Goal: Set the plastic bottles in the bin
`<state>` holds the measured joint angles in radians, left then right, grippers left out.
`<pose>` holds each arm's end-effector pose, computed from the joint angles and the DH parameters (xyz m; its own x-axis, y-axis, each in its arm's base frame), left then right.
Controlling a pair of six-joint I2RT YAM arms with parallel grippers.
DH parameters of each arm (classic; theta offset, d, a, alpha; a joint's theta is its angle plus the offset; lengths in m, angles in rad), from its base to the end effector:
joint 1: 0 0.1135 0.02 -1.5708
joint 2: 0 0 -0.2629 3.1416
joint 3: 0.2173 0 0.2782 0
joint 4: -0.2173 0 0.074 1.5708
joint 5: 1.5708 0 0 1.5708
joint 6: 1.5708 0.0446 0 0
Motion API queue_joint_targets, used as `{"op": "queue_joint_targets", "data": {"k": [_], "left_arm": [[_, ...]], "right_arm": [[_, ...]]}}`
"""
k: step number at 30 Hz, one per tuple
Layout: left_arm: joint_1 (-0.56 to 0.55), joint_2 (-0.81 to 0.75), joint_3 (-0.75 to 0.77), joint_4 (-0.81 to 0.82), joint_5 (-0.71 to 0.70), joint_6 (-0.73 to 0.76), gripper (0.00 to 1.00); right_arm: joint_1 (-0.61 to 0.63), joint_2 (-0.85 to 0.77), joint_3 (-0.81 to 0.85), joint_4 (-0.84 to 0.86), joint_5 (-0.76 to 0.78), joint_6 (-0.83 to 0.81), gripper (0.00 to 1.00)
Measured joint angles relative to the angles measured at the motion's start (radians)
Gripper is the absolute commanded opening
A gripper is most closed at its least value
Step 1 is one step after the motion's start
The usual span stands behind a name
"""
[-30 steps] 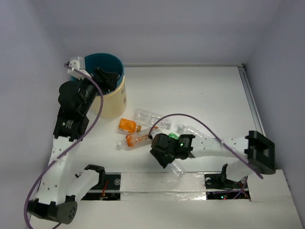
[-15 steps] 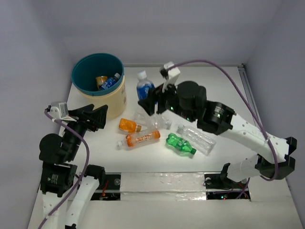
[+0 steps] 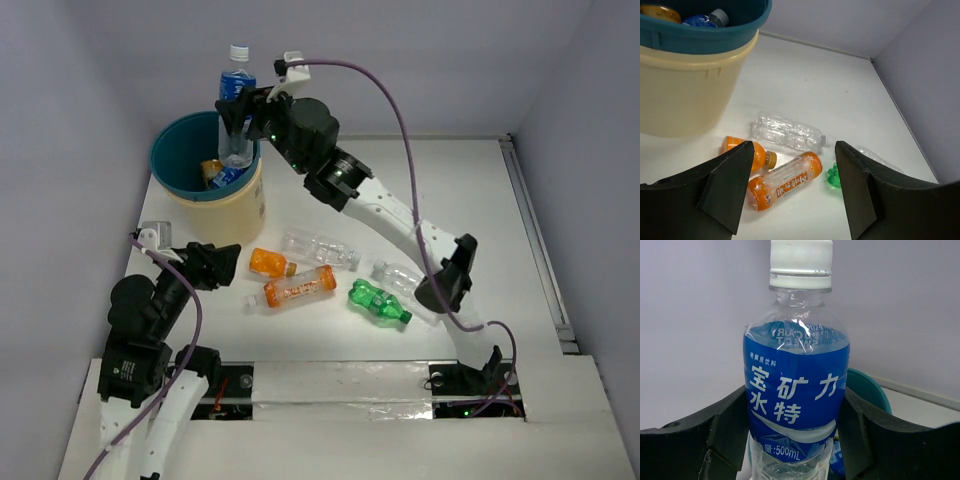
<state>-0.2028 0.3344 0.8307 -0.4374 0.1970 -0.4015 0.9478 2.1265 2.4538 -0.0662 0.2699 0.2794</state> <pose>0.0957 -0.0286 0.3888 -0.0989 -0.3709 -0.9234 0.3805 0.8433 -0.3795 0.3070 0.4070 0.5112 -0.0296 0.4143 -0.9097 -0.6494 0.6838 0.3326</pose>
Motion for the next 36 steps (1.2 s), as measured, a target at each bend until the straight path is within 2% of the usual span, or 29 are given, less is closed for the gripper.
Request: {"op": "queue_joint_targets", "data": {"k": [5,8,10,12,14,19,24,26,29,30,32,33,34,36], "left_arm": [[-0.027,-0.016,-0.005,-0.027,-0.007,-0.003,0.62],[-0.039,-0.023,-0.005,-0.032,-0.014,-0.003,0.62],[-0.042,-0.023,-0.005,-0.036,-0.015,-0.003,0.63],[-0.044,-0.023,-0.005,-0.041,-0.016,-0.003,0.63],[-0.044,-0.023,-0.005,-0.043,-0.016,-0.004,0.64],[-0.044,-0.015,-0.004,-0.045,-0.012,-0.007,0.68],[-0.044,0.046,-0.004,-0.039,0.025,-0.006,0.69],[-0.044,0.085,-0.006,-0.024,0.050,-0.006,0.69],[-0.044,0.154,-0.010,-0.002,0.074,0.001,0.65],[-0.046,0.175,-0.018,0.008,0.080,0.003,0.62],[-0.061,0.208,-0.039,0.027,0.089,0.001,0.53],[-0.076,0.224,-0.050,0.034,0.089,0.001,0.50],[-0.097,0.238,-0.058,0.037,0.084,-0.003,0.42],[-0.187,0.277,-0.063,0.050,0.048,-0.014,0.34]], "right_arm": [[-0.035,0.158,0.048,0.126,-0.029,0.077,0.54],[-0.050,0.262,0.143,0.164,-0.036,0.104,0.64],[-0.052,0.290,0.151,0.181,-0.040,0.118,0.70],[-0.051,0.295,0.137,0.187,-0.042,0.123,0.80],[-0.050,0.295,0.122,0.199,-0.045,0.122,0.82],[-0.050,0.274,0.069,0.201,-0.061,0.103,0.96],[-0.050,0.167,-0.077,0.190,-0.065,0.060,0.96],[-0.050,0.085,-0.167,0.184,-0.063,0.037,0.88],[-0.050,-0.112,-0.389,0.205,-0.053,0.014,0.37],[-0.051,-0.187,-0.470,0.206,-0.049,0.010,0.15],[-0.051,-0.370,-0.680,0.249,-0.037,0.008,0.08],[-0.051,-0.467,-0.786,0.255,-0.030,0.011,0.08],[-0.051,-0.553,-0.873,0.260,-0.025,0.016,0.08],[-0.051,-0.720,-1.036,0.285,-0.014,0.031,0.09]]}}
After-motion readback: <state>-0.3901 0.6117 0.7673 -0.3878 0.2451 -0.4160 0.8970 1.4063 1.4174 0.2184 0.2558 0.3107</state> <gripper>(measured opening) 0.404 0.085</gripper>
